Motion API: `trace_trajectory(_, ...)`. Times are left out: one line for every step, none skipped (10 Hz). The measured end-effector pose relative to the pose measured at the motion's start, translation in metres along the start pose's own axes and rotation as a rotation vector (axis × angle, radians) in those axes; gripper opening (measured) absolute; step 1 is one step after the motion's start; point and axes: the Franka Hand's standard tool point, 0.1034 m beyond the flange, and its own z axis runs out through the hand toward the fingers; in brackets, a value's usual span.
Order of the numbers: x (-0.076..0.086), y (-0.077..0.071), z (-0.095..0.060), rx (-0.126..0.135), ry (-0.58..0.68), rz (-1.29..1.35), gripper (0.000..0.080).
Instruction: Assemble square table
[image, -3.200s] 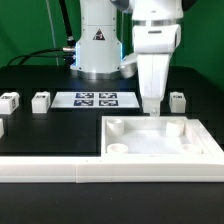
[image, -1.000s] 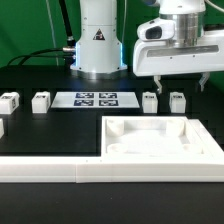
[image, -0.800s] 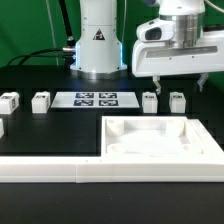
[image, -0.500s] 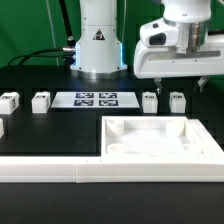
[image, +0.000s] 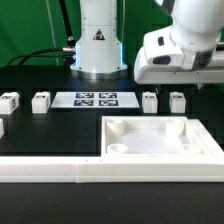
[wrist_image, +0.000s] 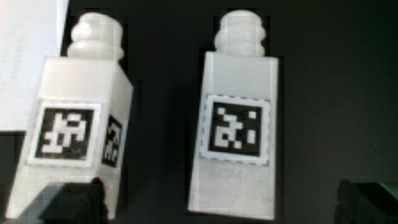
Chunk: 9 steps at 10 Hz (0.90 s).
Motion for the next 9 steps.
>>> trace_trajectory(-0.002,0.001,0.002,-0.004,-0.047,0.001,0.0649)
trace_trajectory(-0.007,0.002,0.006,-0.013,-0.132,0.002,0.0649)
trace_trajectory(-0.010,-0.001,0.012,-0.024,-0.216,0.001,0.0649)
trace_trajectory(-0.007,-0.004,0.016,-0.024,-0.225,0.000,0.0649)
trace_trajectory(-0.010,-0.007,0.019,-0.027,-0.227,-0.002,0.0649)
trace_trajectory(-0.010,-0.011,0.023,-0.030,-0.231,-0.009,0.0649)
trace_trajectory(-0.010,-0.014,0.028,-0.033,-0.230,-0.012,0.0649)
trace_trajectory(-0.011,-0.016,0.032,-0.035,-0.226,-0.014,0.0649)
trace_trajectory(-0.011,-0.016,0.035,-0.036,-0.223,-0.015,0.0649)
